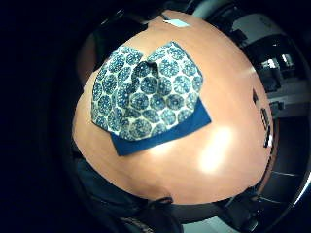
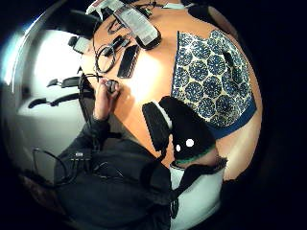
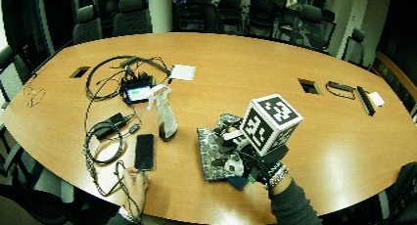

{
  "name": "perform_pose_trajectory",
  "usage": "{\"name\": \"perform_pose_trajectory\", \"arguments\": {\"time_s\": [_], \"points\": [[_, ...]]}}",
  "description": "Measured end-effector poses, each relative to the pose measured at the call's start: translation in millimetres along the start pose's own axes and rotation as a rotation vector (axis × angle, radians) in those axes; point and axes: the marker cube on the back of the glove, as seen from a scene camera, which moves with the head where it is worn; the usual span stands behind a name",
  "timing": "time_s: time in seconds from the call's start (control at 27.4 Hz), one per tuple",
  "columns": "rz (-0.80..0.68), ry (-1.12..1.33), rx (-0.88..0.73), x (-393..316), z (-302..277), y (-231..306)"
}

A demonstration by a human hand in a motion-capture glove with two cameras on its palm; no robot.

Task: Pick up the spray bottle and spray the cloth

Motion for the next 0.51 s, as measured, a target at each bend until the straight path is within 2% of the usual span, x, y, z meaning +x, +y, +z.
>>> {"name": "perform_pose_trajectory", "arguments": {"time_s": [0.51], "points": [[-0.012,0.030,-0.026,-4.9,3.9,0.7]]}}
